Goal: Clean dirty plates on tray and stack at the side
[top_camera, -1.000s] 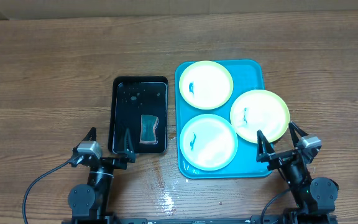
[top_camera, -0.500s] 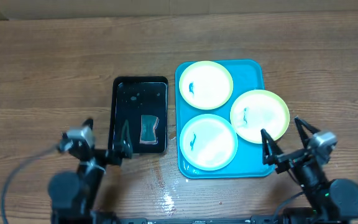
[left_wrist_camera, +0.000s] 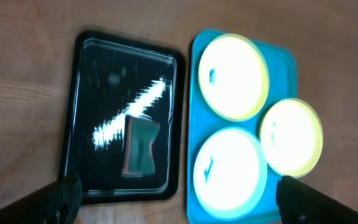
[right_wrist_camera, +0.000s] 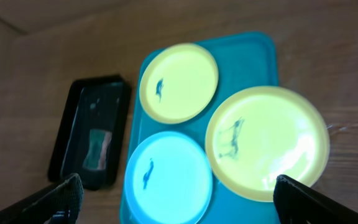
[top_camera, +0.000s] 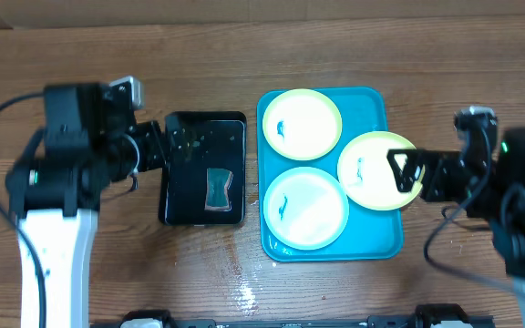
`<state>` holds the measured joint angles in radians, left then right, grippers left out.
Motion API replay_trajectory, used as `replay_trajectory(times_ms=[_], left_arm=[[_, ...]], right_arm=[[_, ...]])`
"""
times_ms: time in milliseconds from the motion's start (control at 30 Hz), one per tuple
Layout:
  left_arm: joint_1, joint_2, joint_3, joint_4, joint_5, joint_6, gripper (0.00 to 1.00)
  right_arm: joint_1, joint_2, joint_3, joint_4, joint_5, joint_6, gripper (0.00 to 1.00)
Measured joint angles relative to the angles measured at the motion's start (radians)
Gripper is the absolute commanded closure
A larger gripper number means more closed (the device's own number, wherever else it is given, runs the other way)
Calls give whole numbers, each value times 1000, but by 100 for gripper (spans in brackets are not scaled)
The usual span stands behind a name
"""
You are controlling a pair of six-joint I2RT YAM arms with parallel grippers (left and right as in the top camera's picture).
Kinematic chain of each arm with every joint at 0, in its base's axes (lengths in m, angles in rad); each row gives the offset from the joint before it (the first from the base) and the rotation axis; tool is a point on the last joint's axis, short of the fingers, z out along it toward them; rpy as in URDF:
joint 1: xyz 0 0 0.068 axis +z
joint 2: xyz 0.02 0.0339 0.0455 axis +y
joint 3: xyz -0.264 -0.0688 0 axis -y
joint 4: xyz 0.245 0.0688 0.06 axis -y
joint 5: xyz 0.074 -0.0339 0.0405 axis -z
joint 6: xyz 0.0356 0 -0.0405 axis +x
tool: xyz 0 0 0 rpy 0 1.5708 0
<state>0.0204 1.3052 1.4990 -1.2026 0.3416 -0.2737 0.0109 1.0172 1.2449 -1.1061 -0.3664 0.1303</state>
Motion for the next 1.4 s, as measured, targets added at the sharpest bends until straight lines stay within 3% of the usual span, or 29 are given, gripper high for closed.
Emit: replay_trajectory(times_ms=[33, 67, 133, 167, 300, 467, 567, 733, 833, 1000, 1200, 1400], left_arm=[[0, 31, 13, -20, 5, 0, 0], [0, 55, 19, -43, 13, 0, 0], [0, 98, 21, -98, 28, 1, 2], [0, 122, 21, -122, 35, 6, 10], [0, 179, 21, -180, 48, 58, 20], [0, 178, 23, -191, 48, 110, 21], [0, 159, 23, -183, 36, 129, 20], [0, 70, 28, -137, 20, 164, 18], [0, 11, 31, -94, 17, 177, 12], [0, -67, 35, -58, 14, 193, 0], [0, -80, 35, -68, 14, 204, 0], [-23, -53, 35, -84, 23, 204, 10]], right_arm=[[0, 34, 1, -9, -30, -1, 0], [0, 62, 1, -21, -57, -3, 9], [0, 119, 1, -48, -130, -17, 16], [3, 144, 1, -63, -161, -19, 16], [60, 201, -5, -129, -168, -12, 18], [246, 203, -147, -75, -8, 109, 25], [346, 207, -327, 68, 71, 232, 30], [376, 233, -545, 292, 132, 329, 45], [376, 259, -570, 380, 146, 345, 56], [376, 344, -570, 469, 188, 361, 65], [376, 467, -570, 552, 214, 377, 80], [376, 478, -570, 596, 237, 405, 88]])
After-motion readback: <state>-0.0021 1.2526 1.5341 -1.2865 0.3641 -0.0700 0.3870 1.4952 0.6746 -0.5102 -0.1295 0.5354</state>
